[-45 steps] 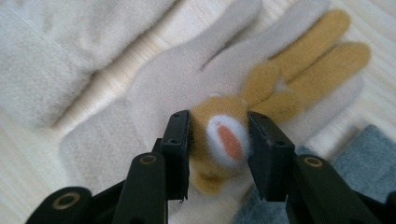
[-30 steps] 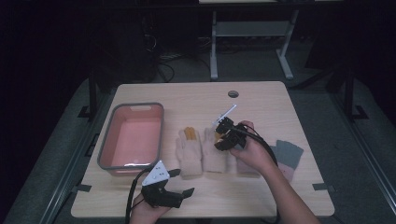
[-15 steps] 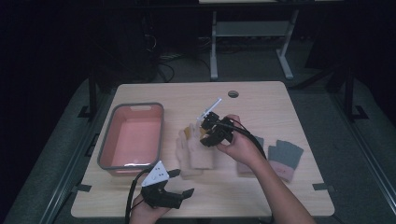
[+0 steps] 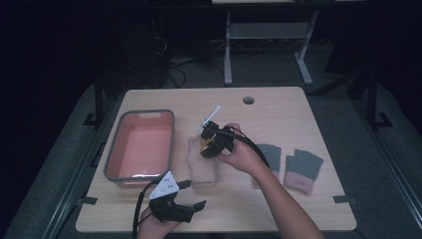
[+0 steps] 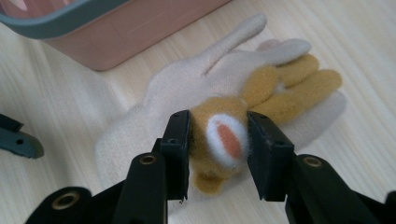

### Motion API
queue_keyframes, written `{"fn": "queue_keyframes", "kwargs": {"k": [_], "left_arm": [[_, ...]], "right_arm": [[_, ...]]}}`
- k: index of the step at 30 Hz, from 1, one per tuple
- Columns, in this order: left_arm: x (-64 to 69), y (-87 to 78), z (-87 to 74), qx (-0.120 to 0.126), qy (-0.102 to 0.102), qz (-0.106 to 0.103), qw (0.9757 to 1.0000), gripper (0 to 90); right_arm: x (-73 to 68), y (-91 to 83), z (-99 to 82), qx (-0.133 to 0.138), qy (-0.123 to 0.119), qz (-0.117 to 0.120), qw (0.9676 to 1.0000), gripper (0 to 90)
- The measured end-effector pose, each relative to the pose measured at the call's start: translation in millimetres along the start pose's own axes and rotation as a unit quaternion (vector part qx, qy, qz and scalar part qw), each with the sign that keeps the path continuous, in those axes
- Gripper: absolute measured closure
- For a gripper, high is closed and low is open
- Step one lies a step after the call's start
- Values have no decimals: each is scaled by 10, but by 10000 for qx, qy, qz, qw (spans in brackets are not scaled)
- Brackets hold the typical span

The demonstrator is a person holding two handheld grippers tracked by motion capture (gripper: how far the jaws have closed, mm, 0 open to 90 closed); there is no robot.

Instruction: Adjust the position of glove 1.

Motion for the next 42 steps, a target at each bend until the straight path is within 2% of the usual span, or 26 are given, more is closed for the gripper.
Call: {"fn": "queue_keyframes", "kwargs": {"k": [5,8,15,22,31,36,38,41,42], "left_arm": [[5,0,-2,6,-26,2,10000,176],[-4,-12,2,12,0,11,10000,176],[-8,-7,2,-2,-2,13,10000,176],[1,7,-3,-13,-4,23,10000,176],[5,11,-2,-14,-4,26,10000,176],[5,8,-6,-19,-23,27,10000,176],[4,11,-8,-19,-24,26,10000,176],[6,8,-7,-40,1,14,10000,176],[7,8,-7,-42,10,11,10000,176]], "right_arm": [[-22,131,-8,-135,-59,-39,9999,609],[-9,263,-45,-225,13,50,9997,601],[7,432,-164,-342,124,117,9993,576],[46,428,-213,-269,304,288,9988,510],[58,234,-128,123,315,147,9993,477],[-27,233,1,167,195,75,9996,495],[-99,304,74,118,57,62,9999,498],[-137,362,110,78,14,51,10000,497],[-176,416,138,26,-66,3,10000,488]]}}
Point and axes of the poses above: each handheld gripper's, and its own axes: y roughly forward along the jaws, z roughly out of its top, x roughly to its right, the point moved 1 cm from there along y, roughly forward along the jaws, and after that the axes turned 11 degrees about -z, right-handed, at the moved point
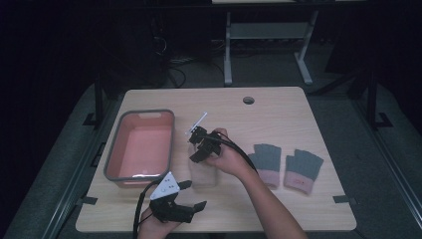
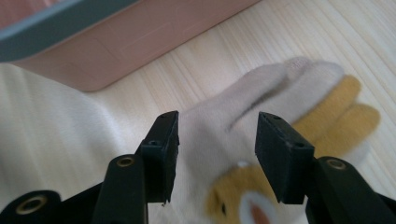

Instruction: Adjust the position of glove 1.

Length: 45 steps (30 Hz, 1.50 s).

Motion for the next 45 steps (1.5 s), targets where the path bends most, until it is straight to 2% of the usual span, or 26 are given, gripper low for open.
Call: {"fn": "queue_keyframes", "kwargs": {"k": [2,4,8,10,16,23,32,41,45], "left_arm": [[1,1,1,5,10,2,10000,176],[0,-1,1,11,-1,-3,10000,175],[1,-4,2,24,-5,2,10000,175],[2,-4,1,23,-6,18,10000,176],[1,15,-2,11,-15,12,10000,176],[-2,26,-5,-8,-7,2,10000,175],[-5,49,-5,-46,-16,30,10000,176],[-11,51,1,-73,-1,33,10000,180],[-23,76,17,-78,-131,-1,9999,181]], "right_arm": [[-26,26,11,-22,-57,-48,10000,480],[-97,103,32,-87,-253,-234,9994,458],[-122,195,24,-263,-356,-381,9983,438],[-121,266,-22,-325,-378,-398,9980,438],[-98,248,-101,-285,-455,-432,9976,443],[-26,192,-215,-275,-353,-443,9980,443],[127,83,-421,-374,-88,-506,9980,438],[153,40,-513,-326,114,-547,9979,420],[137,-25,-519,-231,168,-526,9982,386]]}}
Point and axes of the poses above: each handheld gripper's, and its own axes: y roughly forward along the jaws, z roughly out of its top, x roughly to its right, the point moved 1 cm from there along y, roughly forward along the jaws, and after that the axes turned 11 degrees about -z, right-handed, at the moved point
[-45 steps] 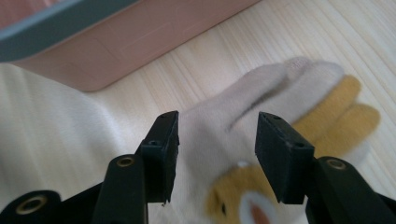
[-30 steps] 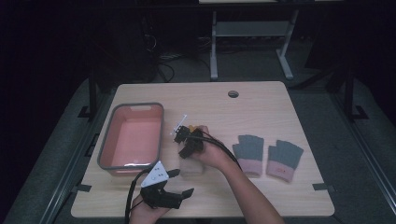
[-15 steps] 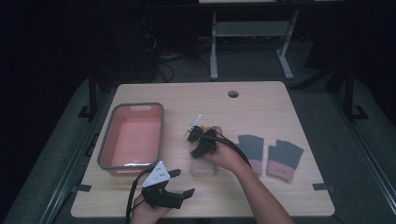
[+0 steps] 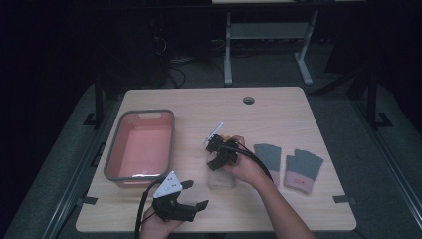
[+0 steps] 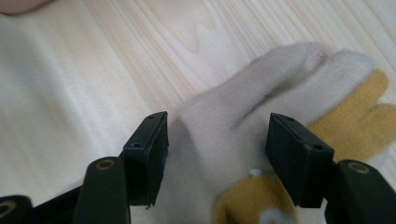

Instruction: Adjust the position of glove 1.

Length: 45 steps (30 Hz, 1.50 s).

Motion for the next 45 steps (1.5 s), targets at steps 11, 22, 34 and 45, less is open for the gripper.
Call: {"fn": "queue_keyframes", "kwargs": {"k": [11,22,34,45], "left_arm": [[-28,139,100,-129,-314,-48,9994,214],[-189,340,301,-141,-875,71,9960,223],[-426,585,376,-382,-1647,325,9851,234],[-579,699,321,-548,-2063,434,9760,312]], "right_arm": [[165,-300,-160,373,700,315,9964,373],[339,-389,-390,393,1367,402,9890,362],[447,-286,-647,363,2015,706,9763,345],[445,-122,-776,297,2604,1054,9593,360]]}}
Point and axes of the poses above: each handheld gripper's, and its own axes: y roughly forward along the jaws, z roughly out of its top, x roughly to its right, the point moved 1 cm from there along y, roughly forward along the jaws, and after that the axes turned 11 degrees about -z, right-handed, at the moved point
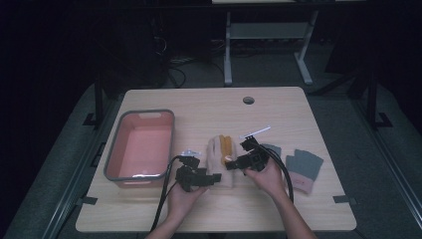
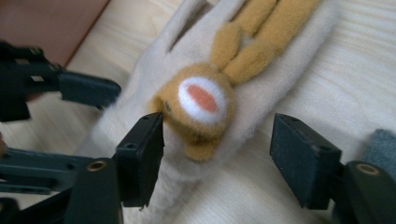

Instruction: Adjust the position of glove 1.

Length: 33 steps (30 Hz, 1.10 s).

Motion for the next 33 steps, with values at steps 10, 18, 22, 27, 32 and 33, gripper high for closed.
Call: {"fn": "queue_keyframes", "kwargs": {"k": [10,18,22,27,32,33], "left_arm": [[-64,55,-22,-198,52,-49,9998,371],[-78,78,-9,-268,24,-250,9993,466],[-101,83,10,-316,-60,-350,9989,496],[-112,85,21,-351,-141,-409,9984,527],[-166,105,50,-309,-393,-587,9970,553],[-166,105,50,-309,-393,-587,9970,557]], "right_arm": [[35,127,-95,-46,629,279,9976,383],[-11,139,-129,30,755,274,9968,425],[-33,164,-129,63,827,382,9958,442],[-64,208,-143,70,930,525,9943,565],[-64,230,-147,38,1089,592,9923,616],[-64,230,-147,38,1089,592,9923,616]]}}
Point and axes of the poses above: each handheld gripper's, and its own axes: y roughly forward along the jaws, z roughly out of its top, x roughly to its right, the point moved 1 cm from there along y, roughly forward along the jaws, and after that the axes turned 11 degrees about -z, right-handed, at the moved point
